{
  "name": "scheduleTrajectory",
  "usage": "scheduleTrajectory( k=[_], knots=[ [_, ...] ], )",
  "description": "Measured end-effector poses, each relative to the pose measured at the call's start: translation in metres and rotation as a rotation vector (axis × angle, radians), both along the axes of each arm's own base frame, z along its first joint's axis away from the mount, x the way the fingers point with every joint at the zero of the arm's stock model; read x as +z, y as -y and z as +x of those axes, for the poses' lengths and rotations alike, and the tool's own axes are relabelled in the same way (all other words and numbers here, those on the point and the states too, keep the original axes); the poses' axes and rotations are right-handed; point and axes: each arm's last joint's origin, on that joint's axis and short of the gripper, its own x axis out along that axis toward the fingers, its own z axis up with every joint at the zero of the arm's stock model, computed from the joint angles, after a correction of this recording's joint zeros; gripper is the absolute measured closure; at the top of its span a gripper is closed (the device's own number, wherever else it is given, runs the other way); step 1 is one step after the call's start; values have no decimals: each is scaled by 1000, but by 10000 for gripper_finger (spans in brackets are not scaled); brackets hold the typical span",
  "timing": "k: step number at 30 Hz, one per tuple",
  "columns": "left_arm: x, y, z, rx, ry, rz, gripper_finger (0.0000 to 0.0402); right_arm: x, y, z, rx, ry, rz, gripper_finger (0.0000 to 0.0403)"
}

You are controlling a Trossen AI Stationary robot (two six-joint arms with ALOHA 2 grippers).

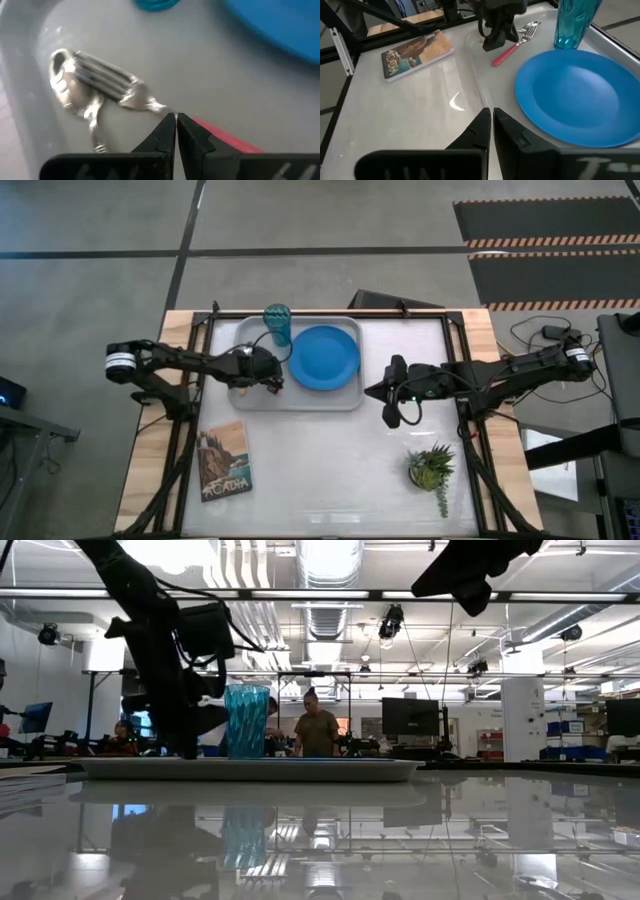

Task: Pick and place plate/cup/fork/spoon on tray
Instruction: Put the pink fork on the gray serving tray to the right of the yellow spoon

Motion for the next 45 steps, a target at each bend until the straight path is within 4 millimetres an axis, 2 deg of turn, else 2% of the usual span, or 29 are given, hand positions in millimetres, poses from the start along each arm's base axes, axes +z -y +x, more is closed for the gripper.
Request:
scheduleTrajectory(
  k=[5, 10, 25, 34, 45],
  knots=[
    [20, 6, 8, -76, 168, -64, 401, 0, 0, 0, 0, -3, 0, 394],
    [20, 12, 16, -122, 288, -61, 401, 0, 0, 0, 5, -5, -7, 394],
    [-9, 17, 16, -123, 185, -139, 401, -2, -1, -1, 20, -26, -14, 394],
    [-8, 22, 10, -128, 132, -241, 401, -3, -1, -1, 21, -32, -15, 394],
    [2, 26, -13, -91, 29, -283, 401, -6, -1, -2, 25, -42, -23, 394]
  ],
)
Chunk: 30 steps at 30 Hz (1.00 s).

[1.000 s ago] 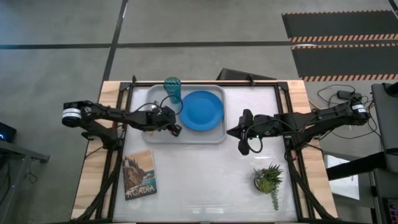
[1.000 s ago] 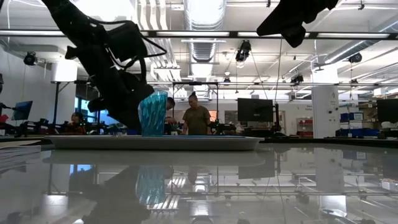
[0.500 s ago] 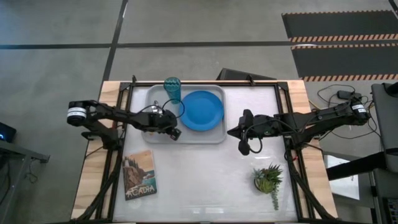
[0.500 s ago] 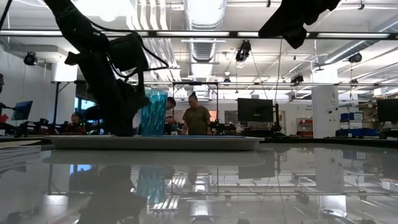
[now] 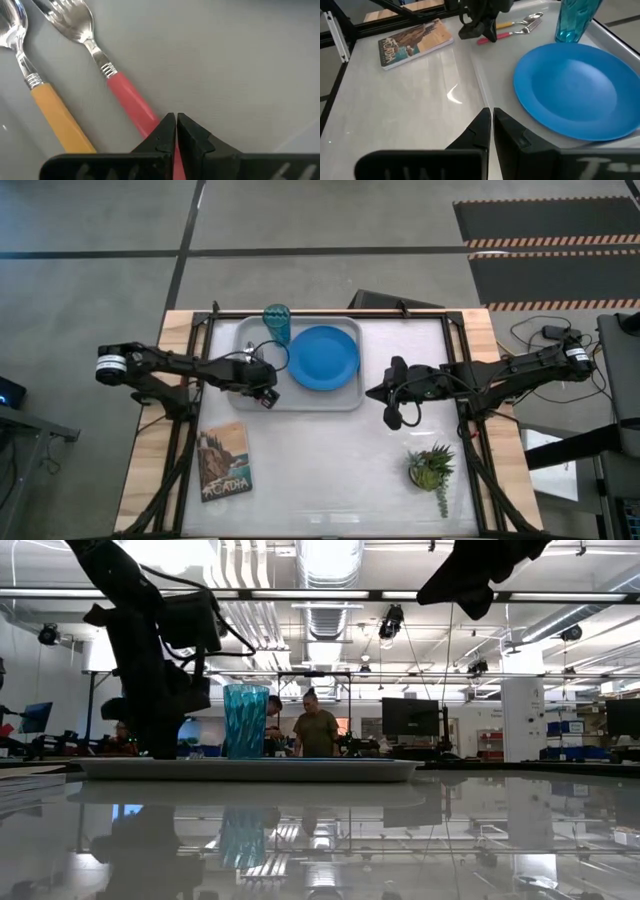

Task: Pick and place plate/cup/fork/spoon on tray
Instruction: Put the pink fork on the gray serving tray to the right of the yellow spoon, then return to Home Position

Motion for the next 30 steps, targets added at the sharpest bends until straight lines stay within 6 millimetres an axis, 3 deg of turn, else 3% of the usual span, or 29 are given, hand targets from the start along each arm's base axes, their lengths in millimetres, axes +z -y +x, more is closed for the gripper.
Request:
scheduleTrajectory(
  k=[5, 10, 20, 23, 30],
  knots=[
    [6, 0, 0, -1, 31, 14, 401, 0, 0, 0, 4, -2, -7, 394],
    [25, 1, -2, -70, 100, 68, 401, -4, 0, 0, 33, -10, -57, 394],
    [76, 44, -13, -655, 522, 386, 402, -49, -2, -5, 245, 120, -194, 394],
    [79, 51, -25, -775, 670, 451, 402, -61, -1, -10, 312, 195, -234, 394],
    [63, 50, -58, -756, 869, 496, 402, -73, 9, -23, 359, 274, -244, 394]
  ],
)
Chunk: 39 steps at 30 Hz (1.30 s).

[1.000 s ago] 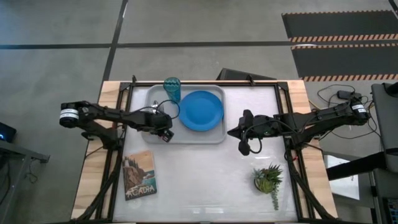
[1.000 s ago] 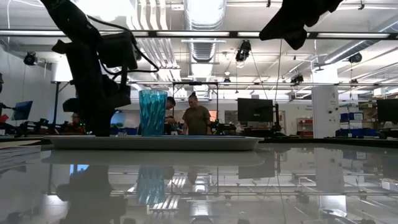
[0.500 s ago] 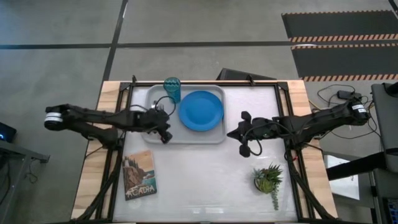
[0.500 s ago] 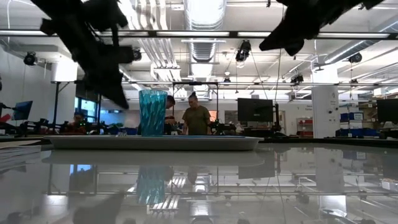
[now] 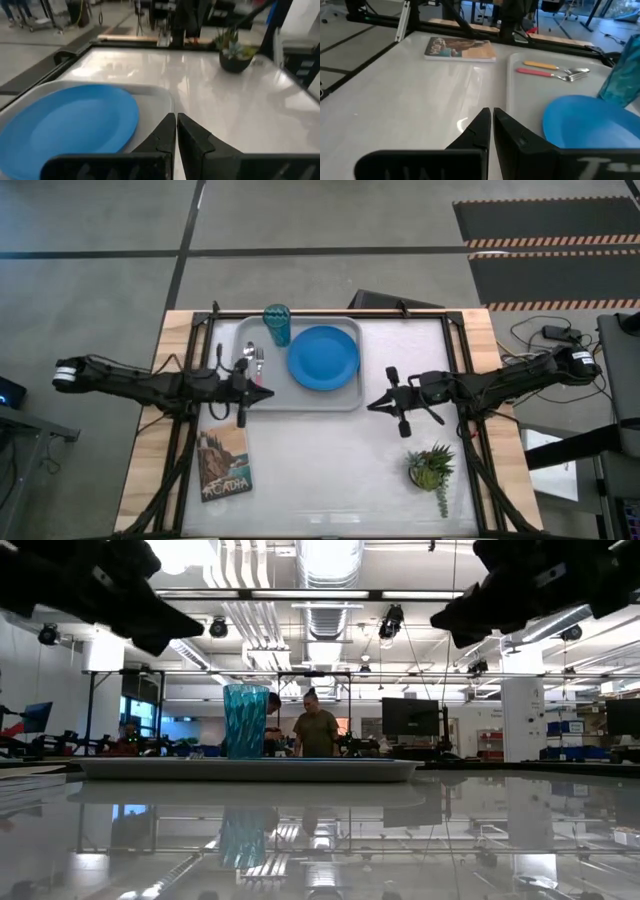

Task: Pick and place plate/cup/fork/spoon on tray
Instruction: Return to Home Position

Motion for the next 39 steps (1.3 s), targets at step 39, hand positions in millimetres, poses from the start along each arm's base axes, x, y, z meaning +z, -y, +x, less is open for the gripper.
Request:
scheduleTrajectory(
  k=[39],
  knots=[
    [-46, -3, -34, 24, 145, -21, 402, -1, 11, -116, 30, 610, -43, 394]
  ],
)
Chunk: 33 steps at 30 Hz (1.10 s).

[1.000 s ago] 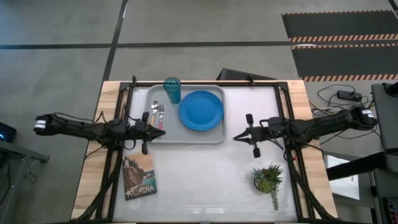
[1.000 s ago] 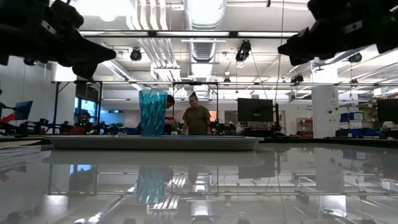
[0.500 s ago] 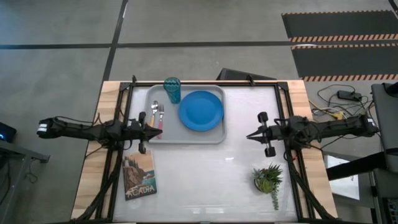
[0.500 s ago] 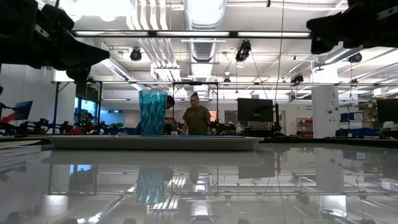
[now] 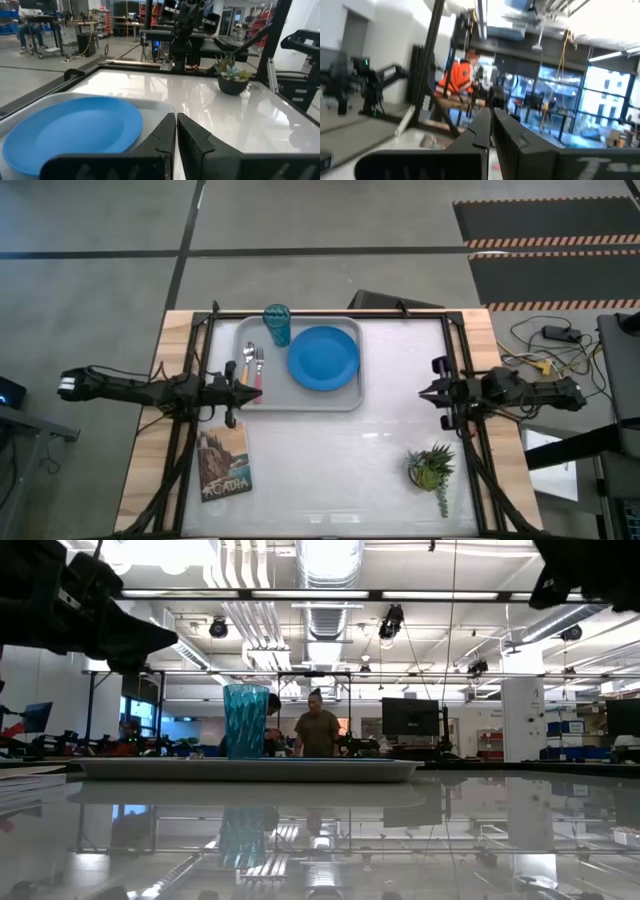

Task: Pick and place plate/cup/fork/spoon on tray
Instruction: Return to Home Position

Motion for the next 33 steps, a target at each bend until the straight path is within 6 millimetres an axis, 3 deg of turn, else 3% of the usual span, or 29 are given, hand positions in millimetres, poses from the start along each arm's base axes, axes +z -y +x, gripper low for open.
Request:
scheduleTrajectory(
  k=[7, 33],
  knots=[
    [-4, 0, 2, 0, -40, 3, 402, -12, -2, -3, 57, -17, -75, 394],
    [-23, 1, 10, 0, -208, 13, 402, -15, -3, 1, 82, -58, -66, 394]
  ],
)
